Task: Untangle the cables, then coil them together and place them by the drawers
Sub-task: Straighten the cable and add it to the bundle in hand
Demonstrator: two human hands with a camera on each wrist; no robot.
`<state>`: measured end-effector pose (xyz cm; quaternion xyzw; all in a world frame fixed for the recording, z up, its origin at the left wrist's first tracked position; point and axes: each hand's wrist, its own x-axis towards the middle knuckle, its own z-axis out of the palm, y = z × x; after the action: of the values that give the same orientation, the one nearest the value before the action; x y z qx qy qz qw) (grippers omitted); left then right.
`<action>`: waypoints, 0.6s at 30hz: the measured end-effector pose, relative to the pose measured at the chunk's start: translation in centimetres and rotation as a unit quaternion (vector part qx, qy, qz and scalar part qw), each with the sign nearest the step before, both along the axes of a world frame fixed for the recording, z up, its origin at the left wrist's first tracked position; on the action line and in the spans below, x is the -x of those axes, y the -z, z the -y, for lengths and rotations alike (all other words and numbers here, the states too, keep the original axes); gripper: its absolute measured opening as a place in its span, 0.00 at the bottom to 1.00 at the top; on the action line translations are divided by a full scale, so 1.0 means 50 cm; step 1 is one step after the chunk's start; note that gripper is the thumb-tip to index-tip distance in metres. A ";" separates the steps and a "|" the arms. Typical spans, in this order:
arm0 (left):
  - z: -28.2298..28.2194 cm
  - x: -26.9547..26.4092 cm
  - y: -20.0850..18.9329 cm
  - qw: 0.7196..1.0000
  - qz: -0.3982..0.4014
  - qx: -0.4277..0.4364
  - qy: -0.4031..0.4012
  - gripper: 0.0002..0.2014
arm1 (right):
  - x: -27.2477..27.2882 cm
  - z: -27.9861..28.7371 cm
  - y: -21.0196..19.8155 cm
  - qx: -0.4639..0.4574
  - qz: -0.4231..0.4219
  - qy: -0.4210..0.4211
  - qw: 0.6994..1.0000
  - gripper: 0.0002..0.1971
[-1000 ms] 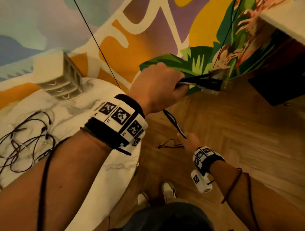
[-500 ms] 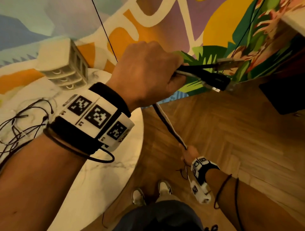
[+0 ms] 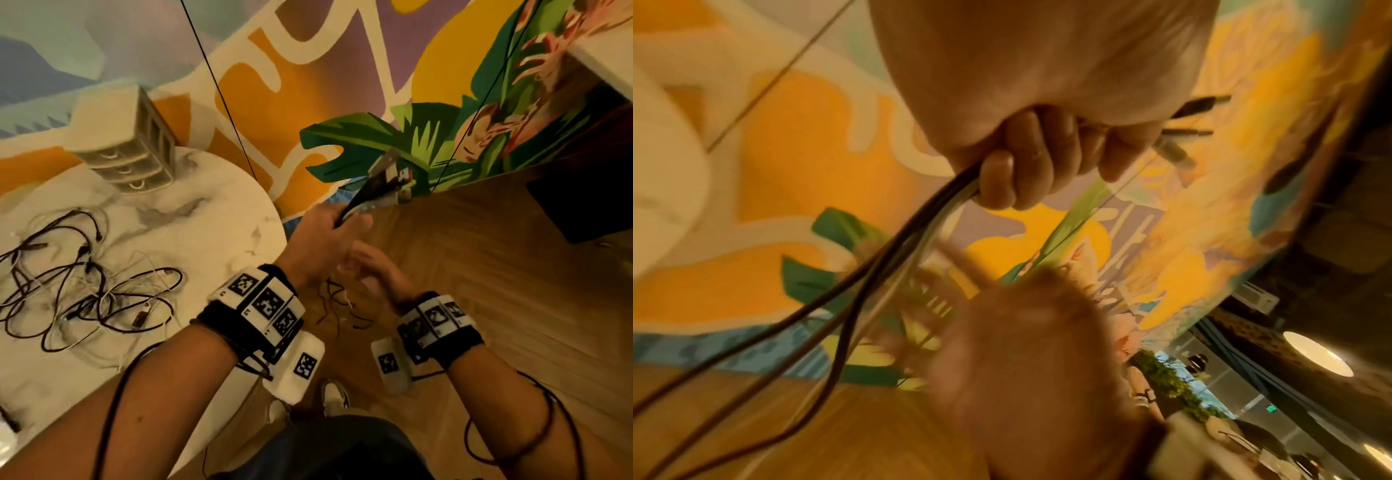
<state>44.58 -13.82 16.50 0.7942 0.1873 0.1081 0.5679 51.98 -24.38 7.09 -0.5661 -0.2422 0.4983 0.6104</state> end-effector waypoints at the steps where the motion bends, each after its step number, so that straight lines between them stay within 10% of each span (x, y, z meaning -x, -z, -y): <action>1: -0.004 0.006 0.010 0.999 -0.023 0.020 0.016 0.19 | 0.001 0.002 -0.032 -0.064 -0.071 0.003 0.995 0.13; 5: 0.000 0.030 0.043 0.991 -0.086 0.004 0.099 0.07 | 0.000 -0.010 -0.080 -0.094 -0.063 -0.034 0.993 0.25; 9: 0.013 0.047 0.059 0.988 -0.109 -0.020 0.106 0.19 | 0.008 -0.027 -0.082 -0.042 0.045 -0.048 0.997 0.19; 18: -0.005 0.069 0.062 0.931 -0.130 -0.337 0.061 0.10 | 0.025 -0.065 -0.058 -0.013 0.045 0.033 0.998 0.18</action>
<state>41.11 -13.57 13.38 0.9557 0.1637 0.0255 0.2432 50.75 -21.12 9.99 -0.5873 -0.2568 0.4486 0.6228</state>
